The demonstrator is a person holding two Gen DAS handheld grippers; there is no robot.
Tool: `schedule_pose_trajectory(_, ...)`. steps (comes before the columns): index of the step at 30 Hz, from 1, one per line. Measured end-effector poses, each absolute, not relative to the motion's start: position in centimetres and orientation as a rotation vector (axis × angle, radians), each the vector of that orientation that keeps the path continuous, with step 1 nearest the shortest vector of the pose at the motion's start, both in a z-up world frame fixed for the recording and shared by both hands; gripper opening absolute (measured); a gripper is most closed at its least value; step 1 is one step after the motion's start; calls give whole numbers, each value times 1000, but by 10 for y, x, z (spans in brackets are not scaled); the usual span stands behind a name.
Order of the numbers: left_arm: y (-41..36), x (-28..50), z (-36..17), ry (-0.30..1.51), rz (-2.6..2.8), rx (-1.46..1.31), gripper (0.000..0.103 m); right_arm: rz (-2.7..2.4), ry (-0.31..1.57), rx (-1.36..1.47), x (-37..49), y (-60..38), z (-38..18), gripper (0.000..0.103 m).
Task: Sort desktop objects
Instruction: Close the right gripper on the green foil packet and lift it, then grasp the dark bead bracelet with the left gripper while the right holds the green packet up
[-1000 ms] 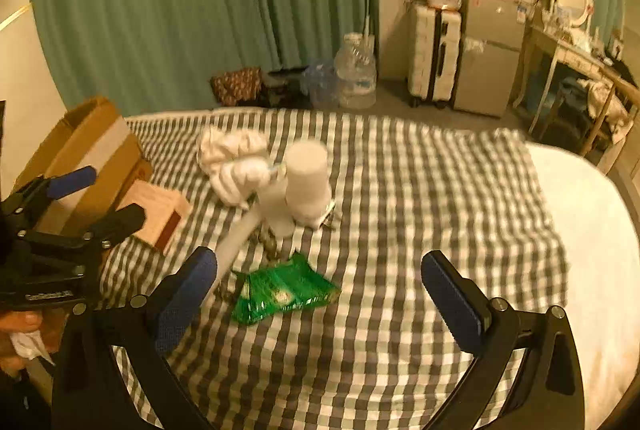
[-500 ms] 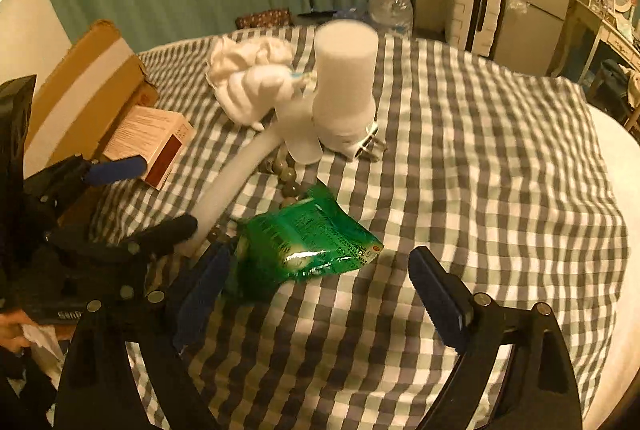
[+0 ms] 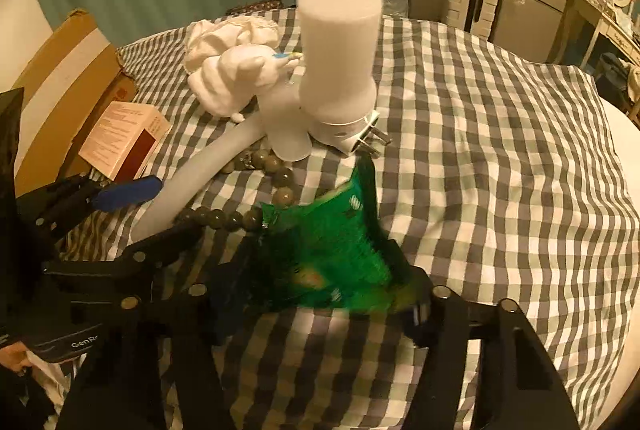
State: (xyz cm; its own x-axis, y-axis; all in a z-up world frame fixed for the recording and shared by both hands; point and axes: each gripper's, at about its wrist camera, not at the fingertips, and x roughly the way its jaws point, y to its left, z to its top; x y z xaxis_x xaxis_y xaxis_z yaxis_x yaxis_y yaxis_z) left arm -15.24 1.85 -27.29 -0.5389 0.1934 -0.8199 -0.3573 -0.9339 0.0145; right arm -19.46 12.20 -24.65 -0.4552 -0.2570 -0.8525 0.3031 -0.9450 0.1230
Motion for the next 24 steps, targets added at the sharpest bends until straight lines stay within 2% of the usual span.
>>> schedule_pose_trajectory(2,20,-151,-270,276,2500,-1290,30,-2432,58,1411,-195,120,-246,53)
schedule_pose_trajectory(4,19,-152,-267,254,2494,-1291,23,-2440,63,1415,-196,120,-244,42)
schedule_pose_trajectory(11,23,-148,-249,245,2500,-1231,22,-2451,59,1415,-196,121,-239,32)
schedule_pose_trajectory(15,22,-149,-236,213,2522,-1179,21,-2466,53,1386,-195,120,-233,22)
schedule_pose_trajectory(16,21,-149,-233,203,2527,-1167,21,-2473,51,1378,-195,121,-230,16)
schedule_pose_trajectory(17,20,-148,-230,192,2536,-1152,20,-2475,49,1375,-195,122,-229,16)
schedule_pose_trajectory(19,18,-148,-224,186,2551,-1131,6,-2472,38,1369,-195,123,-228,15)
schedule_pose_trajectory(24,14,-148,-211,184,2572,-1090,6,-2476,35,1344,-192,122,-223,15)
